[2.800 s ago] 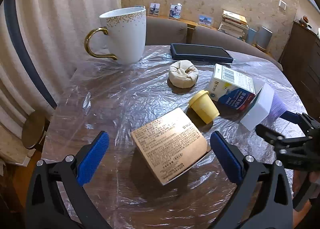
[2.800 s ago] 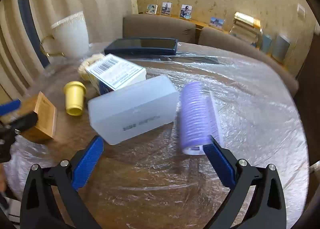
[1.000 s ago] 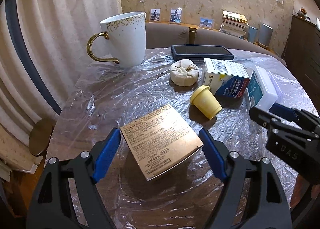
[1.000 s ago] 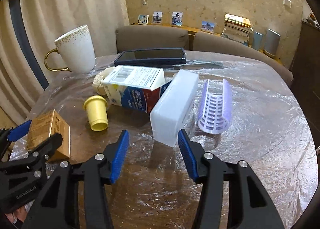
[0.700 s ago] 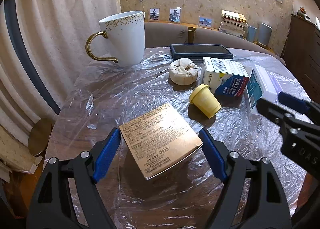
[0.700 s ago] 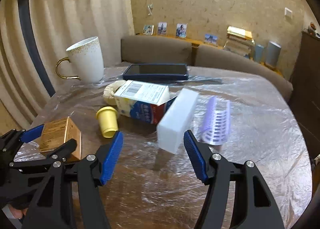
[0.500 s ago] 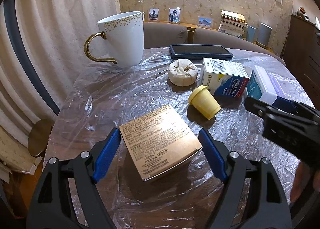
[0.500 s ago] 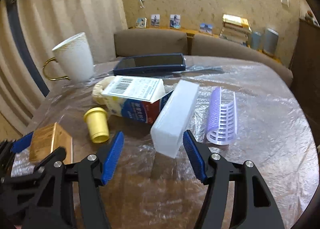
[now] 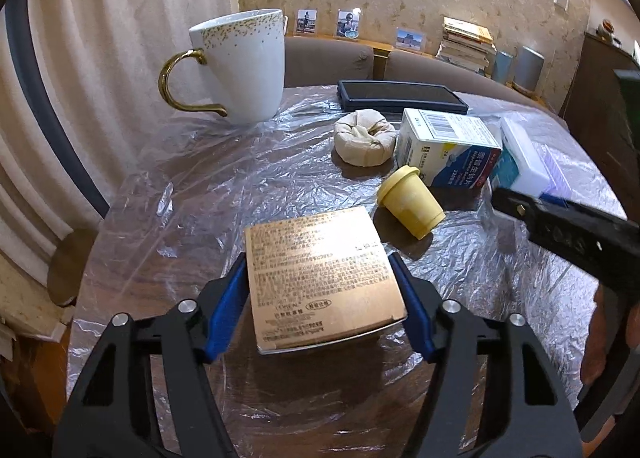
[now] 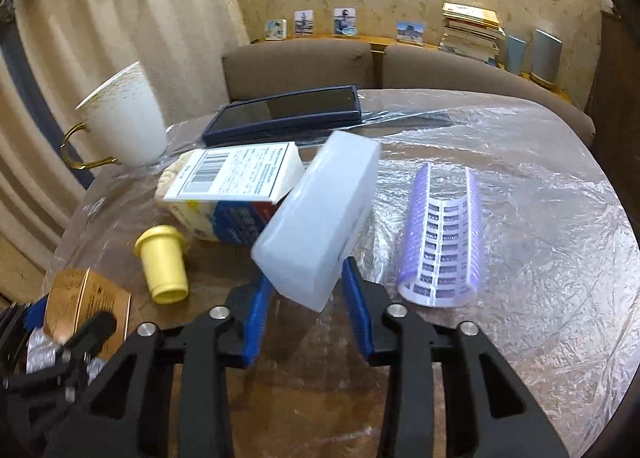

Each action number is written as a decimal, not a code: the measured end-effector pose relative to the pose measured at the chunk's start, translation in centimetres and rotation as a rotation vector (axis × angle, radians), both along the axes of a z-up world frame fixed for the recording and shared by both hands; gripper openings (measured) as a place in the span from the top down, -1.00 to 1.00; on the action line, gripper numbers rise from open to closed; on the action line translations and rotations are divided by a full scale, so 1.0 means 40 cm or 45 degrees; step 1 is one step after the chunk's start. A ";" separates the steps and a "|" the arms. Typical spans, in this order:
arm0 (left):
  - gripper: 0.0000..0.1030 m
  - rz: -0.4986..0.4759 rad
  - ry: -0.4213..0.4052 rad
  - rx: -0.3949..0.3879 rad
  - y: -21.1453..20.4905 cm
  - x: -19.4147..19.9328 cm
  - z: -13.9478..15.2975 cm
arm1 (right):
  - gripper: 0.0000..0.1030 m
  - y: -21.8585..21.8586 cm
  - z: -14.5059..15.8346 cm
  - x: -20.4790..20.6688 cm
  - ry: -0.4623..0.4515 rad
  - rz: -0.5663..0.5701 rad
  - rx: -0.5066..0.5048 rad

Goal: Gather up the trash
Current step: 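Grasp the gold cosmetic box with the left tool while the right tool grasps the white plastic box, then carry the gold box in the left tool while the right tool carries the white box over the bin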

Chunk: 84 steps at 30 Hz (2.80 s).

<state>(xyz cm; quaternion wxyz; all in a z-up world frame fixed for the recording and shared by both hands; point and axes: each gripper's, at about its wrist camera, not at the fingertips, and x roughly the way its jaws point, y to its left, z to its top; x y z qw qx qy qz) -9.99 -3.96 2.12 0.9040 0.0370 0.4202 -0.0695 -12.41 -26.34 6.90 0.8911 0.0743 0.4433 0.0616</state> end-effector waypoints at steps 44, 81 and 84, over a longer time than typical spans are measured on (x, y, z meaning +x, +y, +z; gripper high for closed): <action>-0.15 -0.041 0.031 -0.121 -0.016 -0.040 0.026 | 0.49 -0.068 0.066 -0.157 -0.024 0.183 0.163; -0.15 -0.202 0.053 -0.168 -0.071 -0.286 0.072 | 0.50 -0.154 0.117 -0.450 0.026 0.364 0.283; -0.15 -0.214 0.054 -0.167 -0.069 -0.306 0.075 | 0.50 -0.155 0.118 -0.478 0.037 0.381 0.277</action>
